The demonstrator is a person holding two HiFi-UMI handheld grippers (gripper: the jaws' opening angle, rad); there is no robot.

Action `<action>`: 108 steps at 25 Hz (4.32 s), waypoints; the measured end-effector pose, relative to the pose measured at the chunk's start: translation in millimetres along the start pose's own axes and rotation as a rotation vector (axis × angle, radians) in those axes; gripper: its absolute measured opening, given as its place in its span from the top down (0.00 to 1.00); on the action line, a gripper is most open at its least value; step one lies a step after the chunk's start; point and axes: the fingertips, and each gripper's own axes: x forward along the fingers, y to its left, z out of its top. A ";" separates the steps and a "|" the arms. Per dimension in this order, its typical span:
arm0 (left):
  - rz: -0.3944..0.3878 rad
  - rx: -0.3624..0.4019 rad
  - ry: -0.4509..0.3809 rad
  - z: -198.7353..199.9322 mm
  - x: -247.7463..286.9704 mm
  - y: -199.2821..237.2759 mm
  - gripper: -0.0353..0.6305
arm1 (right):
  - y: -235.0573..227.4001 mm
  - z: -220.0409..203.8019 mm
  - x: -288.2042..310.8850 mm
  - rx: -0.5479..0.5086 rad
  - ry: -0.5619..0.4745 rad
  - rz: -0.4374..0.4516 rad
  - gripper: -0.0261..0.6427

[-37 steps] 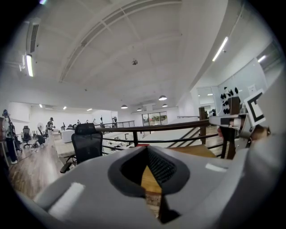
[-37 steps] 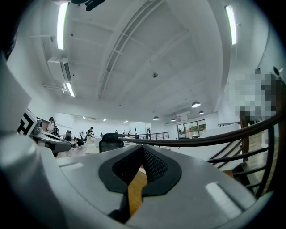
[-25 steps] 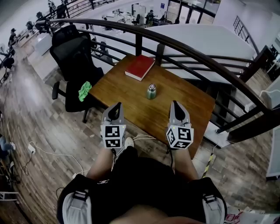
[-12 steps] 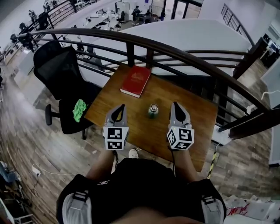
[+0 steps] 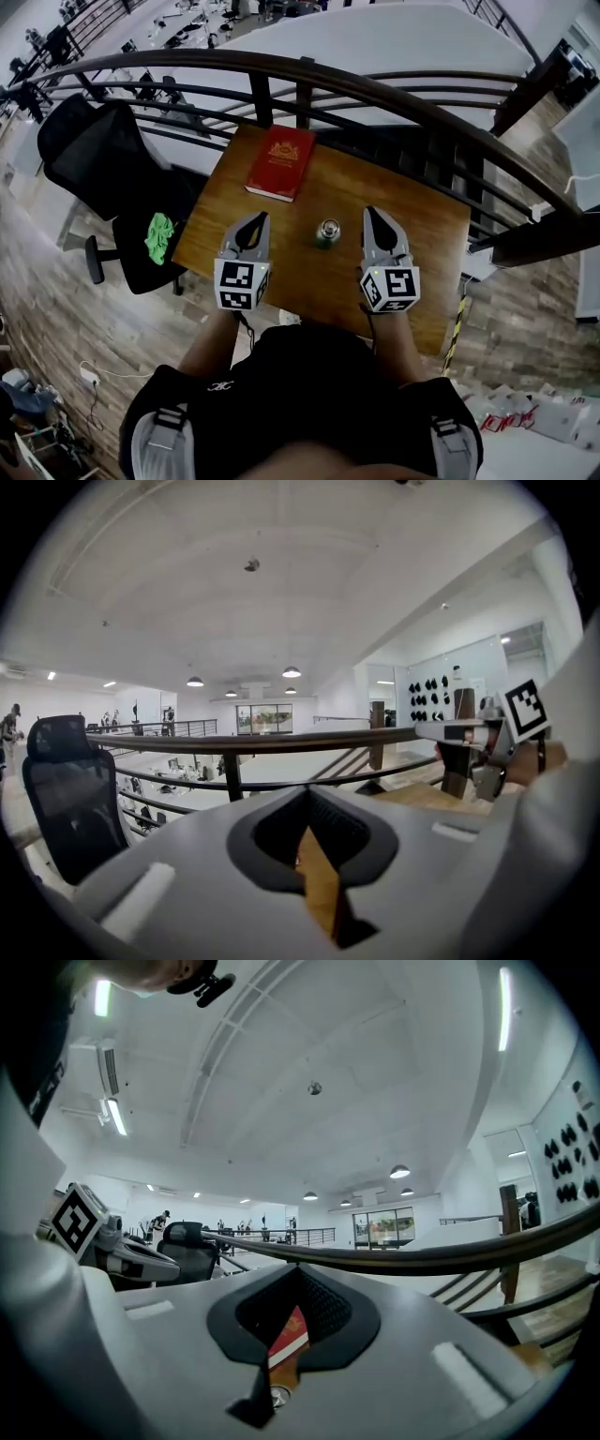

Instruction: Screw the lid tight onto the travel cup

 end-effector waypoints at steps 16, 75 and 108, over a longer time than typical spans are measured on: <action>-0.314 -0.018 0.055 -58.8 50.7 -55.1 0.65 | -37.0 -56.8 4.9 0.087 0.139 0.341 0.75; -0.523 0.058 0.110 -221.5 157.1 -157.4 0.37 | 43.5 -230.6 45.0 -0.131 0.383 0.805 0.59; -0.528 0.060 0.156 -228.0 158.6 -158.1 0.37 | 48.0 -236.4 33.0 -0.376 0.632 1.410 0.56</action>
